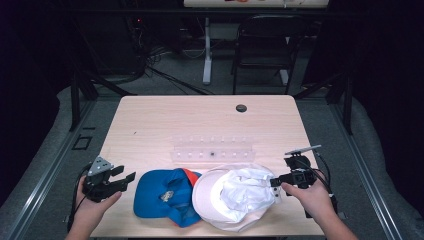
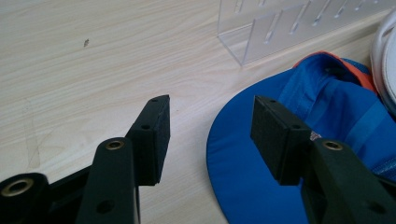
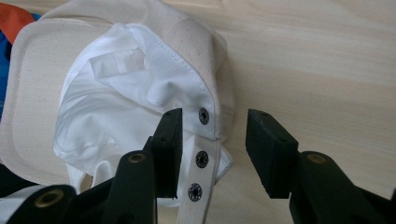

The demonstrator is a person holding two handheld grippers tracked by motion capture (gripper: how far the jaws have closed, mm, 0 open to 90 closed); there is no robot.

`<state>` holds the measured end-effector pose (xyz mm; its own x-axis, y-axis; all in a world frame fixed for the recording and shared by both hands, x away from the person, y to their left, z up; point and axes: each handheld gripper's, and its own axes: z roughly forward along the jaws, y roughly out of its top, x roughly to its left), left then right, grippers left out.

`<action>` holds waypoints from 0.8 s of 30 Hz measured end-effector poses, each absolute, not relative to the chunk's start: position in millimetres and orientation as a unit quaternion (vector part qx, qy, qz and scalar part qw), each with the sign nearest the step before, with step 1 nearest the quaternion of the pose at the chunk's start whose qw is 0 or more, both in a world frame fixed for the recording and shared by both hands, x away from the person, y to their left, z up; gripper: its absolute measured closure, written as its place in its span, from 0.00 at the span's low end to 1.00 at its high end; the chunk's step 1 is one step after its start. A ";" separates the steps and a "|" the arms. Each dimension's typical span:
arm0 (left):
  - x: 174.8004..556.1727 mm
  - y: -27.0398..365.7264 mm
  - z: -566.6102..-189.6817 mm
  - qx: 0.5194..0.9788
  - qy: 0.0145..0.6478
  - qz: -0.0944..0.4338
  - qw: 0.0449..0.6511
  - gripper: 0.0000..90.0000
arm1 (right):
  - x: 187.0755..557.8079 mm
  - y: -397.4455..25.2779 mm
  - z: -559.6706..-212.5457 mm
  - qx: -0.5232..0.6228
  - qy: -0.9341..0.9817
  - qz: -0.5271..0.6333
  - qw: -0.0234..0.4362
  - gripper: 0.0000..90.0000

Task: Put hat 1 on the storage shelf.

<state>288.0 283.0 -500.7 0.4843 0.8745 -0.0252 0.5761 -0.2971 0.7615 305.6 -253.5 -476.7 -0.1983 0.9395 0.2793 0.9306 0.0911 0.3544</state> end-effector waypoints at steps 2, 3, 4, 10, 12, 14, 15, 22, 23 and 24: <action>288.3 283.1 -501.4 0.779 0.466 0.202 0.367 0.53 | 306.6 -253.6 -482.9 0.642 0.729 0.238 -0.005 0.64; 288.6 283.2 -501.8 0.779 0.466 0.203 0.366 0.53 | 307.5 -254.6 -485.2 0.639 0.732 0.236 -0.014 0.64; 288.7 283.4 -501.9 0.780 0.466 0.203 0.366 0.53 | 307.7 -254.0 -487.6 0.641 0.730 0.237 -0.017 0.64; 289.4 283.6 -503.5 0.782 0.467 0.200 0.362 0.53 | 309.5 -253.2 -498.2 0.644 0.727 0.235 -0.042 0.67; 289.4 283.5 -503.6 0.781 0.467 0.200 0.362 0.53 | 310.3 -252.7 -501.6 0.649 0.721 0.237 -0.047 0.69; 289.3 283.6 -503.5 0.781 0.467 0.201 0.362 0.53 | 311.2 -253.6 -503.7 0.649 0.721 0.237 -0.057 0.69; 289.3 283.6 -503.5 0.781 0.467 0.201 0.362 0.53 | 311.0 -252.7 -504.7 0.656 0.713 0.239 -0.057 0.70; 290.0 284.4 -505.0 0.782 0.468 0.201 0.359 0.53 | 310.8 -255.0 -502.8 0.653 0.718 0.232 -0.068 0.81; 290.1 284.2 -505.2 0.782 0.468 0.201 0.359 0.53 | 310.4 -254.4 -500.9 0.653 0.719 0.229 -0.065 0.83; 290.3 284.2 -505.4 0.783 0.467 0.201 0.358 0.53 | 310.0 -253.5 -498.8 0.651 0.721 0.227 -0.065 0.85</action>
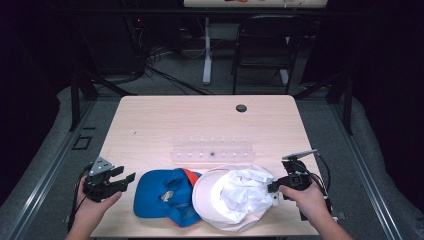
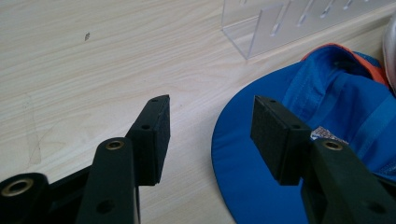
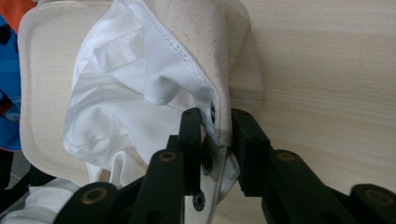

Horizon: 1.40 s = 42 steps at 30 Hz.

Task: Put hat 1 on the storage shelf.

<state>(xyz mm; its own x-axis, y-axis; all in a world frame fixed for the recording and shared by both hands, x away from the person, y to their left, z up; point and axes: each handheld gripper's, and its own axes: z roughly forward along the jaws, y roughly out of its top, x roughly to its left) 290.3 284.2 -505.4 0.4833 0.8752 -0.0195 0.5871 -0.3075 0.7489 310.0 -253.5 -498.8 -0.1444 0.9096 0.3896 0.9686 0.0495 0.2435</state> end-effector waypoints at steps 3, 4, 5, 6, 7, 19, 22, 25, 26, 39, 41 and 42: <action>290.5 284.1 -506.4 0.784 0.466 0.203 0.356 0.53 | 308.2 -248.5 -493.3 -0.648 -0.725 -0.226 0.058 0.87; 290.5 284.1 -506.4 0.784 0.466 0.203 0.356 0.53 | 308.2 -248.5 -493.3 -0.648 -0.725 -0.226 0.058 0.87; 290.7 283.9 -507.5 0.784 0.467 0.203 0.356 0.54 | 308.1 -246.9 -487.8 -0.640 -0.735 -0.217 0.057 0.88; 290.8 284.0 -507.9 0.784 0.467 0.203 0.356 0.54 | 308.1 -245.4 -485.5 -0.641 -0.734 -0.219 0.053 0.88; 290.9 284.2 -508.1 0.784 0.466 0.203 0.355 0.54 | 308.3 -244.8 -482.9 -0.641 -0.734 -0.219 0.051 0.89; 292.2 286.0 -511.5 0.787 0.466 0.202 0.350 0.56 | 310.6 -242.1 -453.2 -0.648 -0.726 -0.218 0.065 0.91; 292.1 286.2 -511.6 0.787 0.465 0.201 0.351 0.56 | 310.3 -241.3 -450.3 -0.652 -0.721 -0.224 0.073 0.91; 292.1 286.4 -511.8 0.787 0.465 0.202 0.350 0.56 | 310.0 -240.5 -450.7 -0.659 -0.710 -0.233 0.080 0.91; 292.3 286.6 -512.1 0.788 0.465 0.202 0.350 0.56 | 310.3 -240.1 -450.5 -0.663 -0.704 -0.238 0.087 0.91; 293.3 285.2 -515.2 0.790 0.466 0.200 0.344 0.56 | 312.6 -241.6 -431.5 -0.640 -0.645 -0.367 0.200 0.91; 293.4 284.9 -515.9 0.791 0.466 0.200 0.342 0.56 | 312.6 -238.2 -426.8 -0.627 -0.636 -0.395 0.215 0.91; 293.5 284.9 -516.1 0.791 0.466 0.201 0.341 0.56 | 312.8 -236.3 -424.4 -0.619 -0.635 -0.406 0.222 0.91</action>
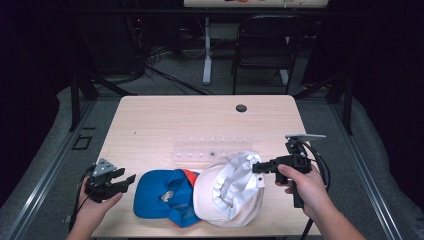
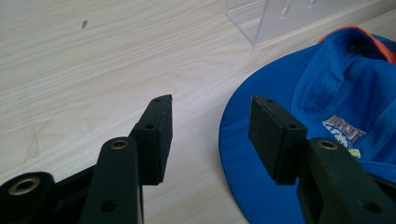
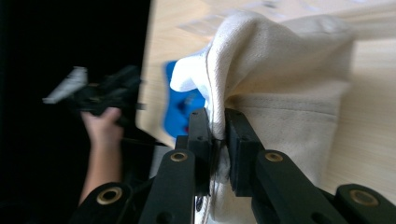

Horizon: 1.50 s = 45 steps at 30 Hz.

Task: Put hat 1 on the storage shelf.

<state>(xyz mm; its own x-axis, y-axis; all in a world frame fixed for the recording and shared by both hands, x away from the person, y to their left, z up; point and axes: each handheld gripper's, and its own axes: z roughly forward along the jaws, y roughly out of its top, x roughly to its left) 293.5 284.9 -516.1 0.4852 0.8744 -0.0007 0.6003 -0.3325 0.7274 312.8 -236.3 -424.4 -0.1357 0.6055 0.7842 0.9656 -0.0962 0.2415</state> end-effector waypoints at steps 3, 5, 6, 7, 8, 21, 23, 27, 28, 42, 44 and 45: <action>293.7 285.3 -516.6 0.790 0.467 0.200 0.342 0.56 | 313.8 -229.4 -416.5 -0.605 -0.623 -0.437 0.236 0.91; 293.8 285.7 -516.7 0.791 0.467 0.200 0.341 0.56 | 315.0 -225.7 -410.6 -0.595 -0.618 -0.453 0.242 0.91; 293.8 285.9 -516.7 0.791 0.468 0.200 0.341 0.56 | 315.4 -224.3 -407.2 -0.589 -0.616 -0.461 0.245 0.91; 293.8 286.1 -516.5 0.791 0.468 0.198 0.341 0.56 | 315.6 -223.1 -403.8 -0.585 -0.615 -0.468 0.247 0.91; 293.8 286.2 -516.4 0.791 0.467 0.199 0.341 0.56 | 315.9 -222.3 -400.2 -0.579 -0.615 -0.474 0.248 0.91; 293.3 286.5 -517.0 0.790 0.467 0.201 0.343 0.56 | 314.6 -234.0 -367.6 -0.575 -0.600 -0.510 0.223 0.91; 293.2 286.8 -517.1 0.789 0.468 0.200 0.343 0.56 | 315.4 -237.1 -364.5 -0.577 -0.599 -0.511 0.217 0.91; 293.2 286.5 -517.5 0.790 0.467 0.200 0.344 0.56 | 318.5 -244.0 -359.8 -0.579 -0.590 -0.522 0.210 0.91; 293.2 286.4 -517.6 0.790 0.466 0.200 0.343 0.56 | 320.7 -247.4 -357.2 -0.581 -0.581 -0.531 0.208 0.91; 291.7 283.4 -516.8 0.794 0.459 0.204 0.343 0.55 | 348.2 -230.0 -342.7 -0.550 -0.546 -0.586 0.235 0.91; 291.7 283.7 -516.9 0.793 0.461 0.203 0.344 0.55 | 352.3 -225.6 -339.5 -0.545 -0.543 -0.593 0.238 0.91; 291.7 283.7 -516.9 0.793 0.461 0.203 0.344 0.55 | 354.4 -223.8 -338.1 -0.542 -0.542 -0.596 0.240 0.91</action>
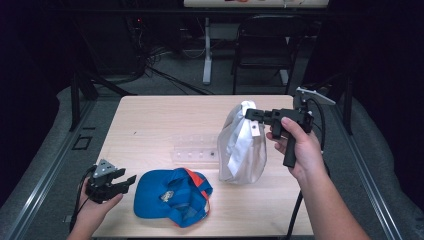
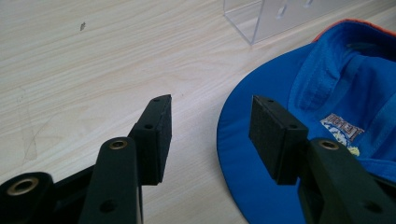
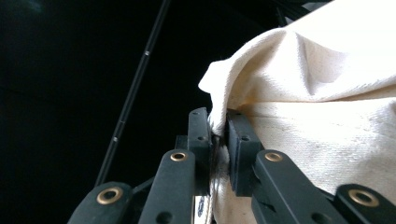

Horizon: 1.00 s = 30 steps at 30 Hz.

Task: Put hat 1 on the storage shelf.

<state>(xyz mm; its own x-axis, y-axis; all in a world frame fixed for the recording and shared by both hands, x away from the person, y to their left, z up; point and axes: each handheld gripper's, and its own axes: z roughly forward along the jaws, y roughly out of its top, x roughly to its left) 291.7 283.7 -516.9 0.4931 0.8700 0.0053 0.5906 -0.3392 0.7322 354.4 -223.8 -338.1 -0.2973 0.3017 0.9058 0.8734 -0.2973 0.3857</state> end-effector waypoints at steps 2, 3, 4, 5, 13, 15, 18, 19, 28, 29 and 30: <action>292.0 285.0 -517.4 0.792 0.459 0.203 0.346 0.55 | 358.6 -219.7 -334.6 -0.539 -0.539 -0.600 0.242 0.91; 291.9 285.3 -517.3 0.792 0.460 0.202 0.347 0.54 | 361.0 -218.1 -332.8 -0.537 -0.539 -0.602 0.241 0.91; 291.8 285.4 -517.1 0.791 0.461 0.202 0.348 0.54 | 363.5 -215.8 -331.0 -0.538 -0.533 -0.607 0.241 0.91; 291.6 285.6 -516.8 0.791 0.461 0.202 0.349 0.54 | 366.6 -214.6 -329.6 -0.536 -0.533 -0.608 0.242 0.91; 291.5 283.8 -518.0 0.791 0.460 0.202 0.350 0.54 | 391.5 -198.1 -317.9 -0.536 -0.520 -0.619 0.242 0.91; 291.4 283.0 -518.0 0.792 0.458 0.201 0.349 0.54 | 398.4 -193.5 -315.9 -0.539 -0.522 -0.615 0.243 0.91; 291.8 283.1 -518.4 0.792 0.459 0.201 0.349 0.54 | 407.7 -185.6 -312.3 -0.544 -0.523 -0.610 0.243 0.91; 292.0 283.2 -518.6 0.793 0.458 0.200 0.349 0.54 | 410.6 -183.3 -311.8 -0.543 -0.524 -0.609 0.244 0.91; 291.9 280.5 -518.4 0.796 0.453 0.200 0.349 0.54 | 429.3 -161.2 -314.6 -0.553 -0.521 -0.600 0.250 0.91; 291.8 279.8 -518.5 0.795 0.453 0.200 0.350 0.54 | 430.7 -158.6 -315.8 -0.553 -0.520 -0.601 0.250 0.91; 291.9 279.1 -518.6 0.795 0.452 0.201 0.350 0.54 | 431.9 -156.6 -316.9 -0.553 -0.521 -0.599 0.252 0.91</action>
<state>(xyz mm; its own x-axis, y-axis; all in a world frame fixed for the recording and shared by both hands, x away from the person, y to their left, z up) 291.9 279.1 -518.6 0.5108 0.8597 0.0031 0.5779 -0.3460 0.7391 431.9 -156.6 -316.9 -0.2606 0.2756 0.9253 0.8787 -0.3293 0.3456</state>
